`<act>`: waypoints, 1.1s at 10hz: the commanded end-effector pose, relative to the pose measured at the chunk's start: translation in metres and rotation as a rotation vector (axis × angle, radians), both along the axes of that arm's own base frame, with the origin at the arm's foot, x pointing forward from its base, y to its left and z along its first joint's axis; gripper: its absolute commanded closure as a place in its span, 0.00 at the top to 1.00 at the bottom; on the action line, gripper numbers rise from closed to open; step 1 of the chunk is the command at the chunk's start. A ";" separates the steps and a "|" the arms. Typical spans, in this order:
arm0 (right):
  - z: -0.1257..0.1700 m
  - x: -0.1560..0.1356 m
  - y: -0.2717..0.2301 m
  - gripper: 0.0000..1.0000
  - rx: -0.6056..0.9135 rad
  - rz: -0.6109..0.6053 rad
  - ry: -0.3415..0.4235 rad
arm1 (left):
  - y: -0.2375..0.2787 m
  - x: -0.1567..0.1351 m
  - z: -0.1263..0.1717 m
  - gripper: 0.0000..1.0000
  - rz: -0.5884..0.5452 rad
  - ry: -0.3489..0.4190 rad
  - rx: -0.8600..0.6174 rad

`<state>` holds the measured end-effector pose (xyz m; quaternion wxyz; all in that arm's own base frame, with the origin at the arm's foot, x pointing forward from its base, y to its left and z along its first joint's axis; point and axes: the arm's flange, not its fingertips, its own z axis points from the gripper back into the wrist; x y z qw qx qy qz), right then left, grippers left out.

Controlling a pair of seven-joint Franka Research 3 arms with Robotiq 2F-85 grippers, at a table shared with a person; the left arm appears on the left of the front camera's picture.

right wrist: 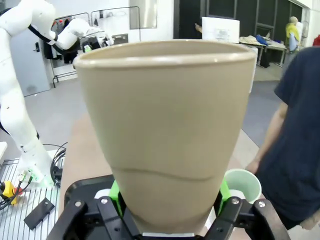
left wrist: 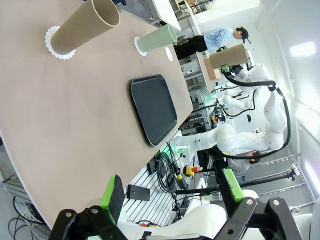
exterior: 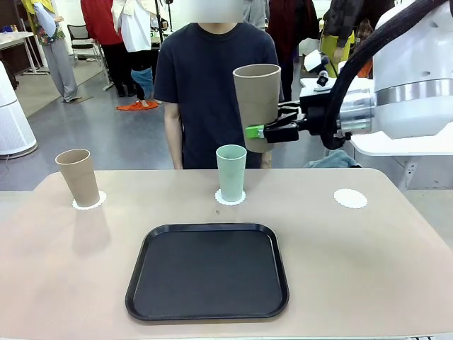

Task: Place coasters on the table and set cups on them.
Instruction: Take one Reusable plastic cup from the Flat Tray and place it on a coaster set by the human.

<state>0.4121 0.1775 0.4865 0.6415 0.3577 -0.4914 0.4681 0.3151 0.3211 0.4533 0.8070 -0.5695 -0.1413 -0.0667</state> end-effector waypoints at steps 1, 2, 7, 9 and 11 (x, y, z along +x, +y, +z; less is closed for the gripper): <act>-0.019 -0.001 0.009 0.00 -0.032 -0.071 0.039 | 0.001 -0.002 0.002 1.00 -0.001 -0.003 -0.005; 0.000 0.000 0.000 0.00 0.000 0.000 0.000 | 0.001 -0.002 0.002 1.00 -0.001 -0.003 -0.005; 0.000 0.000 0.000 0.00 0.000 0.000 0.000 | 0.001 -0.002 0.002 1.00 -0.001 -0.003 -0.005; -0.002 0.000 0.000 0.81 -0.009 -0.006 0.000 | 0.001 -0.002 0.002 1.00 -0.001 -0.003 -0.005; 0.004 0.022 -0.056 0.81 0.043 -0.061 0.111 | 0.001 -0.002 0.002 1.00 -0.001 -0.003 -0.005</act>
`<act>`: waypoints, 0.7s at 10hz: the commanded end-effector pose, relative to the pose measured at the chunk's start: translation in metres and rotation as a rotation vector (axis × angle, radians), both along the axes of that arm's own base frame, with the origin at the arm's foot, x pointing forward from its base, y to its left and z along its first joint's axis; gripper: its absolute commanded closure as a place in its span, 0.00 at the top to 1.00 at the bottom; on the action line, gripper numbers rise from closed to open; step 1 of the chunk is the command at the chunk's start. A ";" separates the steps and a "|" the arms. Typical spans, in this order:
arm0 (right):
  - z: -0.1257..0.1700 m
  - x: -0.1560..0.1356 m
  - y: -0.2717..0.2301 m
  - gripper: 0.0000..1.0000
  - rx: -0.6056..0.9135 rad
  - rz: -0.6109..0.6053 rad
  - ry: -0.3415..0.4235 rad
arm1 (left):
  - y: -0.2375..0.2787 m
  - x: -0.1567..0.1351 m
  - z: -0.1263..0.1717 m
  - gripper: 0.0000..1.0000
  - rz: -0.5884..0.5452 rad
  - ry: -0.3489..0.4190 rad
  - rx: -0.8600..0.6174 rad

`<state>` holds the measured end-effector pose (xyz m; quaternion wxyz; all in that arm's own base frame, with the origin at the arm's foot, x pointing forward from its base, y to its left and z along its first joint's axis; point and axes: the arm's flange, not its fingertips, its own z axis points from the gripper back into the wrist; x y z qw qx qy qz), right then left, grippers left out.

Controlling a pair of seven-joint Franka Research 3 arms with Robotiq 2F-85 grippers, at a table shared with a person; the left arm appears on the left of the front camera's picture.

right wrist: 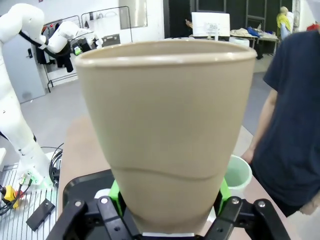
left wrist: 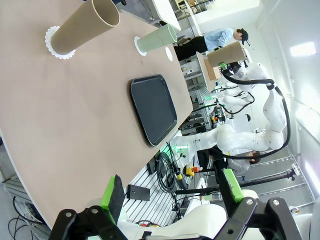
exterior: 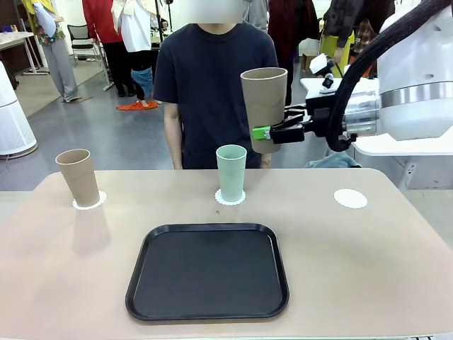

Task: Place coasters on the table and set cups on them.
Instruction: Take one Reusable plastic cup from the Flat Tray and place it on a coaster set by the human.

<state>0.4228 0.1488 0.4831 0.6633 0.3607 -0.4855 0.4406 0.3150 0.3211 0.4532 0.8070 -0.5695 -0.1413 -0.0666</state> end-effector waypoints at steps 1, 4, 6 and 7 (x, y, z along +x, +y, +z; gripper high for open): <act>0.009 0.005 -0.063 0.81 0.032 0.050 0.098 | 0.001 -0.002 0.002 1.00 -0.002 -0.003 -0.005; 0.004 0.009 -0.164 0.81 -0.004 0.180 0.081 | 0.001 -0.002 0.002 1.00 -0.002 -0.003 -0.005; -0.002 0.014 -0.217 0.81 0.046 0.165 0.067 | 0.001 -0.002 0.002 1.00 -0.002 -0.003 -0.005; -0.003 0.018 -0.232 0.81 0.069 0.128 0.043 | 0.001 -0.002 0.002 1.00 -0.002 -0.003 -0.005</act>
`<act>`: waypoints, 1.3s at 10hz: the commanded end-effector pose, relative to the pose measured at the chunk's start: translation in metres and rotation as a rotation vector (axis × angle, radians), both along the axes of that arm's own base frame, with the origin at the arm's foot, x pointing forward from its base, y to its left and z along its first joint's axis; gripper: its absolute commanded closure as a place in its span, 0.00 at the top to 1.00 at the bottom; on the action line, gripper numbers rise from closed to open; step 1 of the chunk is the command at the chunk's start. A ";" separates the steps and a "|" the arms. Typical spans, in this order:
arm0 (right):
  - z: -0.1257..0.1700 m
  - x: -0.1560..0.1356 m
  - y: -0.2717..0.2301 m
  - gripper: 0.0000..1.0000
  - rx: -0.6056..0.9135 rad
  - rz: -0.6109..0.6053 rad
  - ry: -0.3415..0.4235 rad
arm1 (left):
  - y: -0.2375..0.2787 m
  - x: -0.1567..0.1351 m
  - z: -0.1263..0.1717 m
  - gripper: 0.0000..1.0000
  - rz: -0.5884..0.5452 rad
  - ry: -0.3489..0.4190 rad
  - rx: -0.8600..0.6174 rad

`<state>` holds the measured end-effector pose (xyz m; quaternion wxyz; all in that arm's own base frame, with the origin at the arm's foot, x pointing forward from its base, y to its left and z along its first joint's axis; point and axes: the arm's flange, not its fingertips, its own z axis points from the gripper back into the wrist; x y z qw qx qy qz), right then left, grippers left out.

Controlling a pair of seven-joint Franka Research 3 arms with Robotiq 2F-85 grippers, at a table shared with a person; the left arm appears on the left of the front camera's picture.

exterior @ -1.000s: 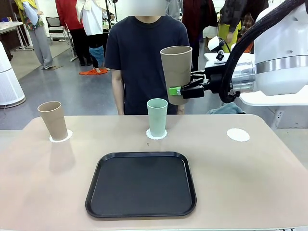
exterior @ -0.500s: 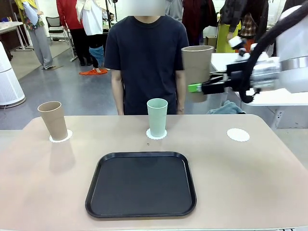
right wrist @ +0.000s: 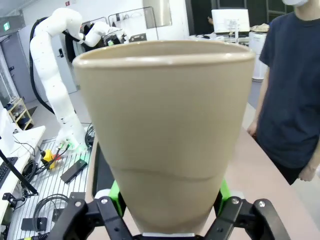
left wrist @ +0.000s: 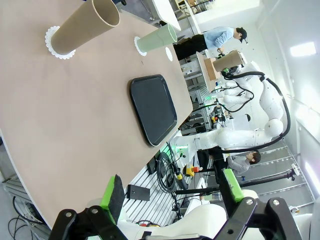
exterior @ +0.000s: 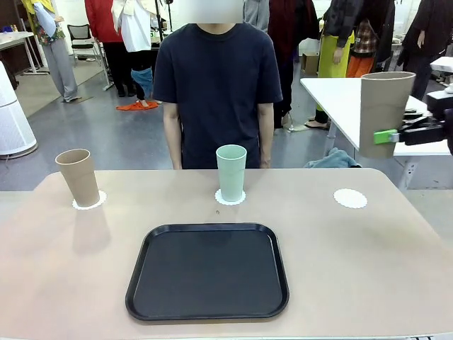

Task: Place coasters on the table and set cups on them.
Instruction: Take one Reusable plastic cup from the Flat Tray and place it on a coaster set by the human.

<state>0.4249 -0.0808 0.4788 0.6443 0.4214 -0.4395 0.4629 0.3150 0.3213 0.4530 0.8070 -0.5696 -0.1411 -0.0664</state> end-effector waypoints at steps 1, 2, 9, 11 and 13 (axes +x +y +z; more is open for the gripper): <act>-0.001 0.016 -0.012 0.81 0.030 -0.029 -0.040 | 0.001 -0.002 0.003 1.00 -0.002 -0.004 -0.005; 0.000 0.021 -0.015 0.81 0.038 -0.068 -0.052 | 0.001 -0.002 0.003 1.00 -0.002 -0.004 -0.005; -0.003 0.013 -0.021 0.81 0.014 -0.044 -0.022 | 0.001 -0.002 0.003 1.00 -0.002 -0.004 -0.005; -0.025 0.032 -0.036 0.81 0.019 -0.055 -0.030 | 0.001 -0.002 0.003 1.00 -0.002 -0.004 -0.005; -0.063 0.062 -0.067 0.81 0.028 -0.007 -0.082 | 0.001 -0.002 0.003 1.00 -0.002 -0.004 -0.005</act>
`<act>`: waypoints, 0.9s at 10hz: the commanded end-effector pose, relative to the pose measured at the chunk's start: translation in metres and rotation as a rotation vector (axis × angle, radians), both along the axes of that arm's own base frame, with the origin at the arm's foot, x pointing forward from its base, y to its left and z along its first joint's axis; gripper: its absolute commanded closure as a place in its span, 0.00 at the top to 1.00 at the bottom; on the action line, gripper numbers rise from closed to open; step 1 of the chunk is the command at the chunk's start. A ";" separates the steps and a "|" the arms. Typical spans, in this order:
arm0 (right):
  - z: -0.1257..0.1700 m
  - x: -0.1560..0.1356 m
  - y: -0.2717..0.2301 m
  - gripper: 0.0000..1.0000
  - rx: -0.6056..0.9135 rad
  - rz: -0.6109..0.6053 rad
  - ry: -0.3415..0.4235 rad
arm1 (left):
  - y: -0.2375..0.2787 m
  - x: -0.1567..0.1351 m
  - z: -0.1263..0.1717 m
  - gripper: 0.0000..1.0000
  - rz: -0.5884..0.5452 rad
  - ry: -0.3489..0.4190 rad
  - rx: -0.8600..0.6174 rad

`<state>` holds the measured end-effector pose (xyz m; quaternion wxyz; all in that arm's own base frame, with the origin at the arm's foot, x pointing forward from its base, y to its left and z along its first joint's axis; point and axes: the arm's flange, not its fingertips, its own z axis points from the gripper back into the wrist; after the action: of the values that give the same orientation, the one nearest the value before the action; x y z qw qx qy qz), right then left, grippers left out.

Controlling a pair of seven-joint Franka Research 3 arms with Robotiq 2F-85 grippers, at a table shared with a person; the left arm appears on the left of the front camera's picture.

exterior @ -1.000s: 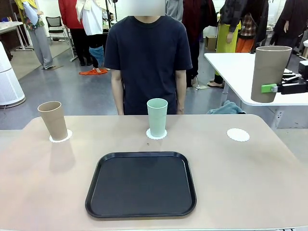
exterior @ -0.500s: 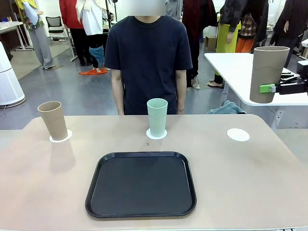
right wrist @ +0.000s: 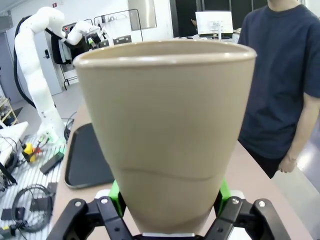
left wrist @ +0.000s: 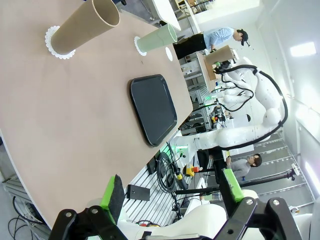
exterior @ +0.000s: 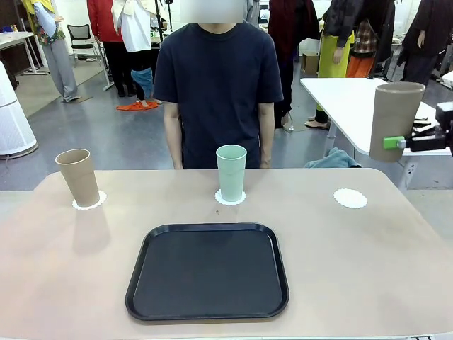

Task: Place coasters on the table and set cups on them.
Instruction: Take one Reusable plastic cup from the Flat Tray and place it on a coaster set by the human.

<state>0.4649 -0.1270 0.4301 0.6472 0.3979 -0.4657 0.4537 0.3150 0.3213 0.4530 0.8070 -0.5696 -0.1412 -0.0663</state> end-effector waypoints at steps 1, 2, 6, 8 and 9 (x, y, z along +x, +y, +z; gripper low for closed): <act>-0.032 0.029 -0.030 0.81 0.037 0.074 -0.053 | 0.001 -0.002 0.003 1.00 -0.002 -0.004 -0.005; -0.050 0.036 -0.034 0.81 0.069 0.106 -0.077 | 0.001 -0.002 0.003 1.00 -0.002 -0.004 -0.005; -0.108 0.042 -0.024 0.81 0.099 0.106 -0.105 | 0.001 -0.002 0.003 1.00 -0.002 -0.004 -0.005; -0.120 0.056 -0.010 0.81 0.062 -0.039 -0.051 | 0.001 -0.002 0.003 1.00 -0.002 -0.004 -0.005; -0.123 0.066 -0.005 0.81 0.069 -0.073 -0.036 | 0.001 -0.002 0.003 1.00 -0.002 -0.004 -0.005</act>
<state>0.5218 -0.1455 0.3070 0.6202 0.4013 -0.5022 0.4496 0.3150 0.3213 0.4530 0.8070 -0.5696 -0.1411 -0.0664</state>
